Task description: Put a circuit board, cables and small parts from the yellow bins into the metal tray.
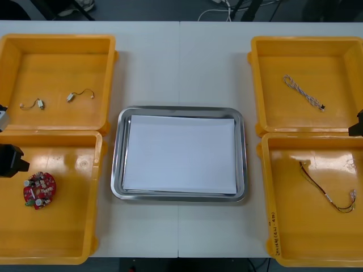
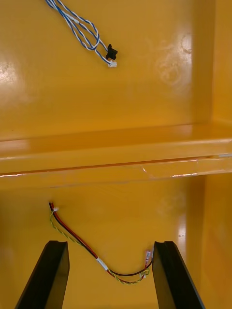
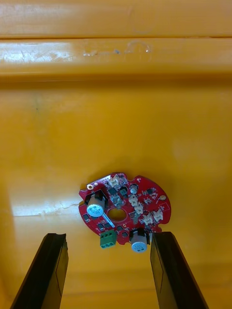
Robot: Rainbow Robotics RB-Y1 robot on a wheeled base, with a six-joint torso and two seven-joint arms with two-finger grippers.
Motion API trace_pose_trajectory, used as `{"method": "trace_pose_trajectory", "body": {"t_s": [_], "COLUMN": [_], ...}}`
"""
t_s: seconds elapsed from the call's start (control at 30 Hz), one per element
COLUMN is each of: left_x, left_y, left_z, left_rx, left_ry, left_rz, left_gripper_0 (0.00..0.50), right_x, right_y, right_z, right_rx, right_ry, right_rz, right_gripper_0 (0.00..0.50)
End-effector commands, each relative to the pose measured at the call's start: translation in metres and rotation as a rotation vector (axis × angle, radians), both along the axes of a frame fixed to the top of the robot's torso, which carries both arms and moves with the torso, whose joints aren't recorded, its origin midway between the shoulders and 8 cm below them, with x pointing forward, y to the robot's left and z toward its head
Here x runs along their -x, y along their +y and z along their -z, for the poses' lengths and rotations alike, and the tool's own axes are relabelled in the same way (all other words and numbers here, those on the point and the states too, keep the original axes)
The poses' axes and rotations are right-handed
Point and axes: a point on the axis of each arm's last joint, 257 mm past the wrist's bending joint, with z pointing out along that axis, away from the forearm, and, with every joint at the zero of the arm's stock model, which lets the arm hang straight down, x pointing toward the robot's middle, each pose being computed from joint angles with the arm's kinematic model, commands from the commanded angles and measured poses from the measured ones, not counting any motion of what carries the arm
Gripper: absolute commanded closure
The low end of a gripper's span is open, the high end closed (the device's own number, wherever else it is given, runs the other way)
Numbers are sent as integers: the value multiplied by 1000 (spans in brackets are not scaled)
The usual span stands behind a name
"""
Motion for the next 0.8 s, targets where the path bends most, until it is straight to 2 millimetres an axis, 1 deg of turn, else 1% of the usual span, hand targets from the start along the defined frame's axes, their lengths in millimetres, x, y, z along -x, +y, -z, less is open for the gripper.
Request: {"method": "trace_pose_trajectory", "body": {"t_s": [0.03,0.17,0.3,0.37,0.63,0.8], "left_x": [2,1,5,8,10,17], "left_y": [12,11,13,15,19,20], "left_z": [-15,-19,-18,-15,-6,2], "left_rx": [-74,-99,-123,-136,-187,-216], "left_ry": [-12,-20,-15,-10,-39,-48], "left_rz": [83,142,196,228,333,407], "left_gripper_0": [0,0,0,0,0,0], "right_x": [-1,4,7,10,20,26], "right_y": [0,-1,-1,1,6,9], "right_z": [-5,2,7,9,14,18], "right_rx": [58,55,52,53,61,64], "right_ry": [-16,-1,5,5,9,7], "right_rz": [-61,-64,-74,-81,-105,-119], "right_gripper_0": [0,0,0,0,0,0]}}
